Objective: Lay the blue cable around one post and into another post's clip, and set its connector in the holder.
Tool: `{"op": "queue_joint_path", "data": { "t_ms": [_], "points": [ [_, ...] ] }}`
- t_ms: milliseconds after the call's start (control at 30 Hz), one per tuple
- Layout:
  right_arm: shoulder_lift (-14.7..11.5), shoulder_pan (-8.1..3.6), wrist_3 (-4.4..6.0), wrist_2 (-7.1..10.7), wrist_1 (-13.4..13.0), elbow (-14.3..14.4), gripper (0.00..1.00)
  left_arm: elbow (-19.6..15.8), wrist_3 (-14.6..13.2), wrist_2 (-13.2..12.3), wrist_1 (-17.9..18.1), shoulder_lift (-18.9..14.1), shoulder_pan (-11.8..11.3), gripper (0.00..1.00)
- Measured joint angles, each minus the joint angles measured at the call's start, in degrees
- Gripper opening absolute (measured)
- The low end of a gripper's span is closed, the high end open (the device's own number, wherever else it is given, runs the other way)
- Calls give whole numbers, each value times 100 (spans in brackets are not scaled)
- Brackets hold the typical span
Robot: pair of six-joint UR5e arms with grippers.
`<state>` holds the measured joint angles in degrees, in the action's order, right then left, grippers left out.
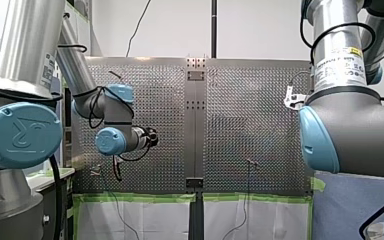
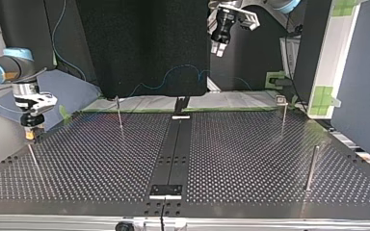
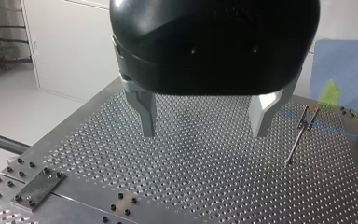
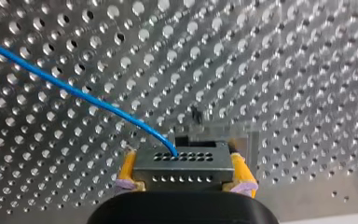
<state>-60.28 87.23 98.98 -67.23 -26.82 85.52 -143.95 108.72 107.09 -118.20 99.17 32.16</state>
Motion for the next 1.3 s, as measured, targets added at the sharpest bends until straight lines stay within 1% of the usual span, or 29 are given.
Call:
{"op": "queue_joint_path", "data": {
  "t_ms": [200, 233, 600, 667, 767, 867, 900, 1000, 1067, 1167, 1267, 1300],
  "points": [
    [2, 0, -247, 282, 182, -57, 0, 0, -4, 5, -37, 0, -29, 100],
    [2, -2, -273, 308, 194, -60, 0, 0, -8, 6, -52, 0, -38, 100],
    [2, -61, -443, 471, 249, -60, 0, 0, -21, 9, -124, 0, -88, 100],
    [3, -76, -486, 480, 281, -59, 0, 0, -19, 9, -125, 0, -94, 100],
    [0, -96, -599, 477, 367, -58, 0, 0, -21, 9, -125, 0, -103, 100],
    [-37, -107, -743, 422, 485, -35, 0, 0, -24, 28, -132, 0, -112, 100],
    [-78, -110, -808, 386, 516, -7, 0, 0, -25, 41, -136, 0, -114, 100],
    [-209, -119, -926, 330, 497, 104, 0, 0, -29, 73, -149, 0, -115, 100],
    [-304, -120, -912, 334, 427, 192, 0, 0, -34, 82, -156, 0, -115, 100],
    [-464, -121, -807, 387, 285, 303, 0, -3, -40, 86, -166, 0, -118, 100],
    [-597, -122, -663, 428, 130, 342, 0, -2, -43, 87, -174, 0, -119, 100],
    [-623, -122, -597, 434, 63, 348, 0, -1, -43, 88, -175, 0, -120, 100]
  ]
}}
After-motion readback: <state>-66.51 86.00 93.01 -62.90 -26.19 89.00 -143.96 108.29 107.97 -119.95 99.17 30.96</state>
